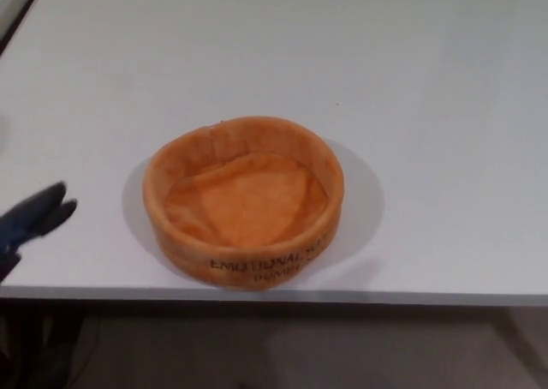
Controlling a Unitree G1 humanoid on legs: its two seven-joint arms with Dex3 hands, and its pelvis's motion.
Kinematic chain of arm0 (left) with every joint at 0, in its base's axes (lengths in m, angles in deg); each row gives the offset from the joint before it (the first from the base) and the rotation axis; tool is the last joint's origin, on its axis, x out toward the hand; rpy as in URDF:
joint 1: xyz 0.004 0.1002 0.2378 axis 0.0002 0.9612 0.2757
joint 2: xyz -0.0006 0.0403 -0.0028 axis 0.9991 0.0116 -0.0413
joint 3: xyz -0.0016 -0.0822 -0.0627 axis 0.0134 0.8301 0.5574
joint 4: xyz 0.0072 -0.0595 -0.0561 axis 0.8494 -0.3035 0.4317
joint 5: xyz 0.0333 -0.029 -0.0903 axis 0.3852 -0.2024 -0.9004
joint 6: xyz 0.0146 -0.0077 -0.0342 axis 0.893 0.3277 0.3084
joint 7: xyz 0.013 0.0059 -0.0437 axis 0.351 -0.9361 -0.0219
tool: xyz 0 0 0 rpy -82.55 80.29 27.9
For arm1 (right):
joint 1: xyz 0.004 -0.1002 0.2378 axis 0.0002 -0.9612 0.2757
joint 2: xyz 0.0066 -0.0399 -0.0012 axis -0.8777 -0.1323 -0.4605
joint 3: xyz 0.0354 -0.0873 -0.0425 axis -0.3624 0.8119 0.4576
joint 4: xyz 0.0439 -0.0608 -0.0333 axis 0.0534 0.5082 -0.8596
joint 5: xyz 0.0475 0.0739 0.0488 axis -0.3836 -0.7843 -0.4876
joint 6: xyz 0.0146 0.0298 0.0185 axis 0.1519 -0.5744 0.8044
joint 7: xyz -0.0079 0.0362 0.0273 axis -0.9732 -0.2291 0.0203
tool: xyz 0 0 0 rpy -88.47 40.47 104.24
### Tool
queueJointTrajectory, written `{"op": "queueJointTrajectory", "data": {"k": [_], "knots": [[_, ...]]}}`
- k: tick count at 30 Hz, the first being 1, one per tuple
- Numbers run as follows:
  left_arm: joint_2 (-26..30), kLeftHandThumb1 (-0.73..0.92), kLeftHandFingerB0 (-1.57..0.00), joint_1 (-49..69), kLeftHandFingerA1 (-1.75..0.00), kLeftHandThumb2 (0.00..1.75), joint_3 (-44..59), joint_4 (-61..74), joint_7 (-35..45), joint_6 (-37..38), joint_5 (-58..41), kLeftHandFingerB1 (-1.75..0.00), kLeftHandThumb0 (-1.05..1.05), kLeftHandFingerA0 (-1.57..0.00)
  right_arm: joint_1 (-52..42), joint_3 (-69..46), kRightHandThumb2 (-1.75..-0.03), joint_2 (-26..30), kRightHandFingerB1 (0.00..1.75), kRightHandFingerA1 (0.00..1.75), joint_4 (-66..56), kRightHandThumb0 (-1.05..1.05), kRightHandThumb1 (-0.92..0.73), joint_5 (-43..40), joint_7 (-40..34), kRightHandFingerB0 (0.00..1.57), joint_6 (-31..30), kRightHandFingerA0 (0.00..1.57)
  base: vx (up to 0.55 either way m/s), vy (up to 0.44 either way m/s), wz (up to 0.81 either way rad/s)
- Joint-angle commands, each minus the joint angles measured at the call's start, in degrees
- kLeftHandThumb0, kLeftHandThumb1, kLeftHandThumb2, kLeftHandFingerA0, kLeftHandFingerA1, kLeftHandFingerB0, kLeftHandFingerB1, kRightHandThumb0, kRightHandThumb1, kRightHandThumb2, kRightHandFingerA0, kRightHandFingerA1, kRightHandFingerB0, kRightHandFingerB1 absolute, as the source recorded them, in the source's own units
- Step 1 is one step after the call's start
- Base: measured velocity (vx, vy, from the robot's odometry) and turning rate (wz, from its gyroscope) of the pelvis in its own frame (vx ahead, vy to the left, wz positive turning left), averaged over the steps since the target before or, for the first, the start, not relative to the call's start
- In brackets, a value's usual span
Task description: A soft plate is kept in the center of the table close to the robot and the robot uses its left hand to pick up the plate, turns it upside down and places it back on the table
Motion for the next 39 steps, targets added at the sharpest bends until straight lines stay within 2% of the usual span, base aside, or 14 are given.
{"op": "queueJointTrajectory", "data": {"k": [1,7,8,20,21,23,29,30,34,35,39], "knots": [[3.28,0.71,-0.34,-5.92,-0.46,0.74,0.24,-0.42,1.34,-4.75,6.73,-0.38,-0.98,-0.41,0.16,-0.38,-1.05,1.01,0.49,0.6,1.01,-0.63,-0.72,0.13,0.38,0.28,1.41,0.49,0.0,0.0,0.0],[5.76,0.69,-0.34,-13.5,-0.45,0.75,-1.24,-1.84,1.64,-8.19,12.0,-0.38,-0.99,-0.39,0.12,-0.31,-1.05,0.73,0.48,0.6,0.13,-0.66,-0.72,-0.04,0.12,0.28,0.78,0.49,0.0,0.0,0.0],[6.36,0.79,-0.36,-15.75,-0.41,0.65,-2.13,-2.14,2.25,-9.38,12.52,-0.34,-0.93,-0.37,0.33,-0.2,-0.67,0.67,0.31,0.47,0.37,-0.64,-0.88,-0.43,0.6,0.36,0.82,0.56,0.0,0.0,0.0],[9.96,0.81,-0.33,-29.61,-0.43,0.65,-8.41,-9.05,1.85,-13.2,24.3,-0.31,-0.91,-0.34,1.95,-0.26,-0.67,0.77,0.32,0.49,2.15,-0.66,-0.88,0.35,0.24,0.38,1.6,0.57,0.0,0.0,0.0],[10.18,0.68,-0.3,-30.33,-0.47,0.79,-8.86,-9.67,1.62,-13.3,25.05,-0.36,-0.97,-0.34,2.1,-0.28,-0.67,0.73,0.32,0.49,2.32,-0.65,-0.88,0.37,0.21,0.38,1.8,0.58,0.0,0.0,0.0],[10.58,0.67,-0.29,-31.98,-0.47,0.8,-10.1,-11.17,1.43,-13.52,26.81,-0.36,-0.97,-0.34,2.45,-0.3,-0.67,0.73,0.32,0.48,2.87,-0.64,-0.88,-0.54,1.15,0.37,2.05,0.56,0.0,0.0,0.0],[11.07,0.65,-0.32,-35.71,-0.44,0.74,-14.41,-14.96,0.95,-14.55,30.8,-0.37,-0.95,-0.38,2.15,-0.3,-0.67,0.85,0.32,0.48,2.27,-0.64,-0.88,0.13,0.46,0.37,1.68,0.57,0.0,0.0,0.0],[11.26,0.76,-0.34,-36.16,-0.4,0.63,-15.18,-15.81,0.75,-14.4,31.86,-0.33,-0.89,-0.38,2.12,-0.32,-0.67,0.85,0.32,0.46,2.25,-0.65,-0.87,0.26,0.28,0.38,1.57,0.59,0.0,0.0,0.0],[12.18,0.77,-0.32,-37.84,-0.41,0.64,-18.13,-18.51,0.33,-14.96,35.86,-0.33,-0.9,-0.37,2.5,-0.39,-0.67,0.96,0.32,0.47,2.67,-0.64,-0.88,0.45,0.2,0.38,2.1,0.58,0.0,0.0,0.0],[12.06,0.66,-0.32,-37.9,-0.43,0.71,-19.05,-19.18,0.52,-15.36,36.47,-0.37,-0.94,-0.38,2.39,-0.39,-0.67,1.05,0.32,0.47,2.41,-0.65,-0.88,0.64,0.06,0.37,1.98,0.58,0.0,0.0,0.0],[11.84,0.65,-0.34,-38.5,-0.42,0.72,-21.77,-22.11,0.19,-16.48,38.68,-0.37,-0.95,-0.39,2.48,-0.28,-0.67,1.16,0.32,0.48,2.38,-0.63,-0.88,0.71,0.3,0.37,2.31,0.58,0.0,0.0,0.0]]}}
